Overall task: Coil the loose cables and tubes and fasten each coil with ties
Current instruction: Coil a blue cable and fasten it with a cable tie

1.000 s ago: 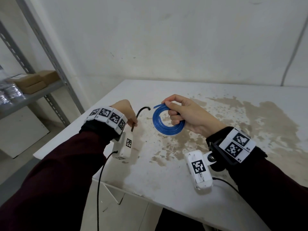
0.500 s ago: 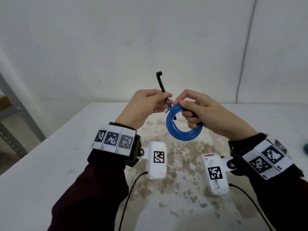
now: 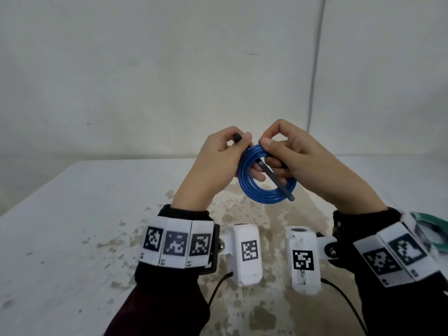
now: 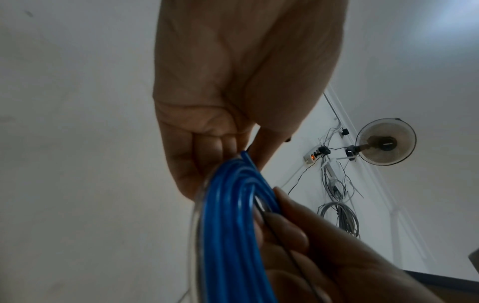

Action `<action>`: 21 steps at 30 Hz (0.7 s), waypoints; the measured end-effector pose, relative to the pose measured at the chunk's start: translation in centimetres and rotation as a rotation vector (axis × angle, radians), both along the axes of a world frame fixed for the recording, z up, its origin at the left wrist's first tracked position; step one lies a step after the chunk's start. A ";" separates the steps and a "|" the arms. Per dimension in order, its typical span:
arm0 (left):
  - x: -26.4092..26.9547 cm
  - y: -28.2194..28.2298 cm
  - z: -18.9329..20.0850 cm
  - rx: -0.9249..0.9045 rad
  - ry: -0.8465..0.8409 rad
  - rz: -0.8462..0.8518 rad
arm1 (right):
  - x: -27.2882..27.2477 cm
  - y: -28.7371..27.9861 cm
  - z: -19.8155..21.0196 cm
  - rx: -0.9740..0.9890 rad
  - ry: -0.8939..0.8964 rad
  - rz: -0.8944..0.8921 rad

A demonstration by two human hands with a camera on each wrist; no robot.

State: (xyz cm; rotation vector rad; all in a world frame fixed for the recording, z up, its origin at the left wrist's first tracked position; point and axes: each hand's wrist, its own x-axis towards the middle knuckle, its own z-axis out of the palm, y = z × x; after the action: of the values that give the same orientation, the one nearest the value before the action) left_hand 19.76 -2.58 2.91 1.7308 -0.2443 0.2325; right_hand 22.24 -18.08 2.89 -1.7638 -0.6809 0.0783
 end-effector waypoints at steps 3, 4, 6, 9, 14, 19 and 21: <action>0.3 -0.4 -0.5 0.019 0.013 -0.050 | 0.4 -0.4 -0.1 -0.005 0.009 -0.028; 0.5 -0.5 -0.6 0.012 0.022 -0.067 | 0.5 -0.5 -0.2 -0.008 0.007 -0.040; 0.6 -0.6 -0.8 -0.012 0.049 -0.098 | 0.6 -0.7 -0.1 -0.011 0.002 -0.054; 0.5 -0.7 -0.9 -0.039 0.065 -0.134 | 0.4 -1.1 0.1 -0.007 0.024 -0.029; 0.3 -0.5 -1.0 -0.018 0.065 -0.124 | 0.0 -1.0 0.1 -0.019 0.033 -0.005; 0.2 -0.3 -1.1 -0.111 0.083 -0.169 | -0.3 -0.8 0.2 -0.023 -0.015 -0.021; 0.3 -0.5 -1.2 -0.171 0.099 -0.206 | -0.2 -0.7 0.1 -0.006 -0.012 -0.015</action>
State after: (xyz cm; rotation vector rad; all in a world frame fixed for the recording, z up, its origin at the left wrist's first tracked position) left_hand 20.04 -3.09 1.74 1.5308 -0.3191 0.0157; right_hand 22.04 -18.78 3.01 -1.7758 -0.6772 0.0592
